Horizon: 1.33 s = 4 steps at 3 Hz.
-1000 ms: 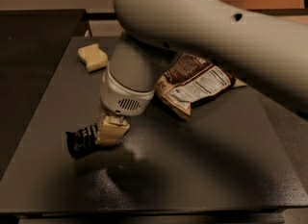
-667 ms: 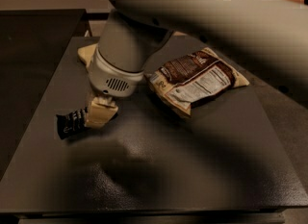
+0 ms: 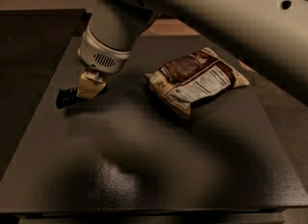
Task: Move rxbar chocolate near sponge
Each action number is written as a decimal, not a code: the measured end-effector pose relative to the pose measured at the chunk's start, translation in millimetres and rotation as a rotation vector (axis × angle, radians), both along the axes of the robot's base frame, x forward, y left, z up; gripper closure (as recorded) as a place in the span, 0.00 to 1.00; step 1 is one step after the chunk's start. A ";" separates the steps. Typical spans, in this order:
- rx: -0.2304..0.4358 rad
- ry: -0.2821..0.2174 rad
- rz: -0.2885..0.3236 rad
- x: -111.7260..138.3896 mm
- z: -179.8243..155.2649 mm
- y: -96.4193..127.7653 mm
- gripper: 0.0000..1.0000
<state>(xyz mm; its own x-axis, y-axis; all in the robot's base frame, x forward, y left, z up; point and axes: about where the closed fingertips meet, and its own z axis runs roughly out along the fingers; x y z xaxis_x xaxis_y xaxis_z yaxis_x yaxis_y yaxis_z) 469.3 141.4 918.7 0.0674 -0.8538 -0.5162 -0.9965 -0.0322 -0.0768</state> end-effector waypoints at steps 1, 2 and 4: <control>0.014 0.005 -0.080 37.1 -8.7 -4.2 1.00; 0.018 0.011 -0.152 72.4 -20.9 -18.2 1.00; 0.078 -0.021 -0.214 110.7 -29.6 -27.9 0.82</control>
Offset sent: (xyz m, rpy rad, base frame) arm 0.1186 -0.0390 -0.0367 0.0251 0.0208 -0.2475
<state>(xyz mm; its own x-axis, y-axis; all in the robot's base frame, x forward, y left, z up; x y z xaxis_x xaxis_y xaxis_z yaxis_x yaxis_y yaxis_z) 579.9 113.5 889.1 -0.0994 -0.8074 -0.5816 -0.9782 0.1864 -0.0915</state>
